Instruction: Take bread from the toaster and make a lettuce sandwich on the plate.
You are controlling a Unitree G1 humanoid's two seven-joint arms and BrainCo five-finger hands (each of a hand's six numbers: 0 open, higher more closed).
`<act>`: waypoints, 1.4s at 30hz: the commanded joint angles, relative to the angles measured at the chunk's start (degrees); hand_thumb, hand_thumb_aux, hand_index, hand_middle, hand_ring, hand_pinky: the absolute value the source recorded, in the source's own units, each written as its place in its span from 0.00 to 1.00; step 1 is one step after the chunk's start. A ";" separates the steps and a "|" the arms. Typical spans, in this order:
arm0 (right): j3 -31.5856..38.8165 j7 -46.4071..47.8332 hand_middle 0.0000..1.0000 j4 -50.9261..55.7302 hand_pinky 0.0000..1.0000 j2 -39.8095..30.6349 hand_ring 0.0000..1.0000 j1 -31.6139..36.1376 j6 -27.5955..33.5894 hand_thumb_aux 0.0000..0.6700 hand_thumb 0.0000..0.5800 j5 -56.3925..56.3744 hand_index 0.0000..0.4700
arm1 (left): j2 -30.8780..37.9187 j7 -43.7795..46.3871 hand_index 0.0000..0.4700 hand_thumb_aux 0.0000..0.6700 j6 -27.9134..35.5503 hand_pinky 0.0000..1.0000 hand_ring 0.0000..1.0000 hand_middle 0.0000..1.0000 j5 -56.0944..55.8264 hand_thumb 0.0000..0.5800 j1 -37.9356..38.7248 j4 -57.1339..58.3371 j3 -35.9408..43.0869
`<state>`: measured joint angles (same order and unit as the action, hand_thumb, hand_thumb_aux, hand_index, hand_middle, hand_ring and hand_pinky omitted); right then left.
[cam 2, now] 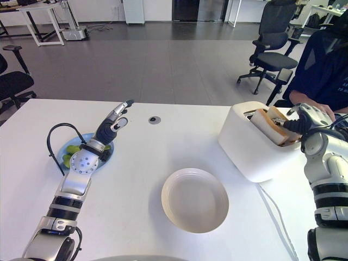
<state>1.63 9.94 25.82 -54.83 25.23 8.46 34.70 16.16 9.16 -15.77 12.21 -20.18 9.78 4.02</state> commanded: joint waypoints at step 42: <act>14.91 41.94 0.00 -43.26 0.00 4.91 0.00 -17.10 -1.20 1.00 1.00 -34.64 1.00 | -0.64 2.04 0.00 0.00 -2.69 0.00 0.00 0.00 -2.50 0.00 -2.22 5.49 0.56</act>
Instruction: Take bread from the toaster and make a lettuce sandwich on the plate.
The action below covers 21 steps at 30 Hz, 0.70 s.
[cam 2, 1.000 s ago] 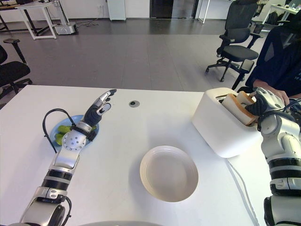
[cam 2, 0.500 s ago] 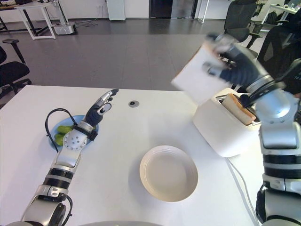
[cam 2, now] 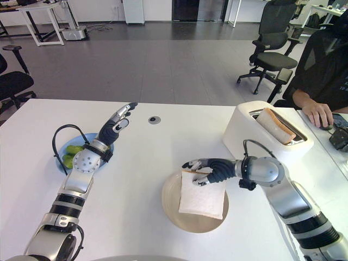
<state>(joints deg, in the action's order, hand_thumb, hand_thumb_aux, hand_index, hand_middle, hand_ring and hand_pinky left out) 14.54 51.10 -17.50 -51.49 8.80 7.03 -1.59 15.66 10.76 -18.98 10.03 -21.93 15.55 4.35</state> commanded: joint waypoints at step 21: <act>-13.10 -20.94 0.00 7.49 0.00 14.74 0.00 12.65 0.16 0.00 0.00 6.01 0.00 | 15.74 -10.62 0.00 0.00 5.17 0.00 0.00 0.00 21.30 0.00 -7.18 6.24 0.48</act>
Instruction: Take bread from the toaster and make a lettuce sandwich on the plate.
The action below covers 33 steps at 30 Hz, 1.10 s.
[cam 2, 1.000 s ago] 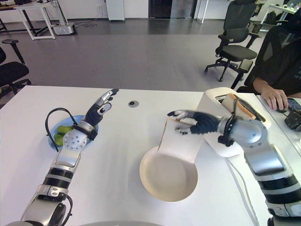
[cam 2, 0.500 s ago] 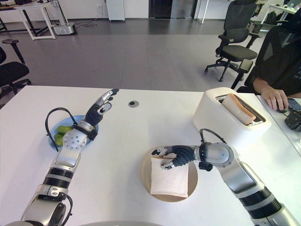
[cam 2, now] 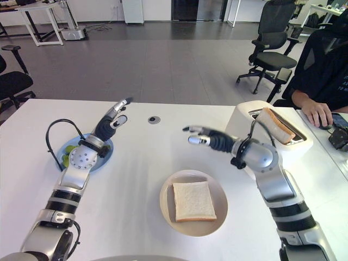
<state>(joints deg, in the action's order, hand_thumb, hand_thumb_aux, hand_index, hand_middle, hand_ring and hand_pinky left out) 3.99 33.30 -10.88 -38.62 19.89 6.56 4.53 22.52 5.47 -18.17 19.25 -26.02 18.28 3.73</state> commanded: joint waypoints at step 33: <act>-4.12 -5.45 0.00 -1.22 0.00 3.33 0.00 -1.08 1.79 0.00 0.00 0.67 0.00 | 20.89 6.26 1.00 1.00 12.65 0.00 0.00 0.00 29.52 1.00 -5.72 18.34 18.61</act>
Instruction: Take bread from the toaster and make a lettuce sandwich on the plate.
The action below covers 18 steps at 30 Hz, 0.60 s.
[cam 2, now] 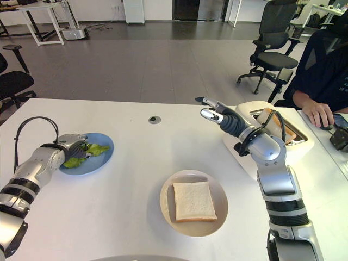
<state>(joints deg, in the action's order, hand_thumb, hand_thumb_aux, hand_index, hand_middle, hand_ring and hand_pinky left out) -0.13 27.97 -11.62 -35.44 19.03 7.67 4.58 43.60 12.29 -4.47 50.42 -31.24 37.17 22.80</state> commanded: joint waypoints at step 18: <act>-2.75 -3.95 0.00 3.26 0.00 0.48 0.00 1.64 1.51 0.00 0.00 1.60 0.00 | -17.25 1.04 1.00 1.00 -10.95 0.00 0.00 0.00 -10.25 1.00 4.26 -39.14 9.17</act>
<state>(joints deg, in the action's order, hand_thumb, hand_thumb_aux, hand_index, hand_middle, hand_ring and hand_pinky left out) -1.26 24.85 -9.28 -34.74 19.89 8.51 5.68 32.87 11.74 -13.77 40.34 -27.92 3.12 26.68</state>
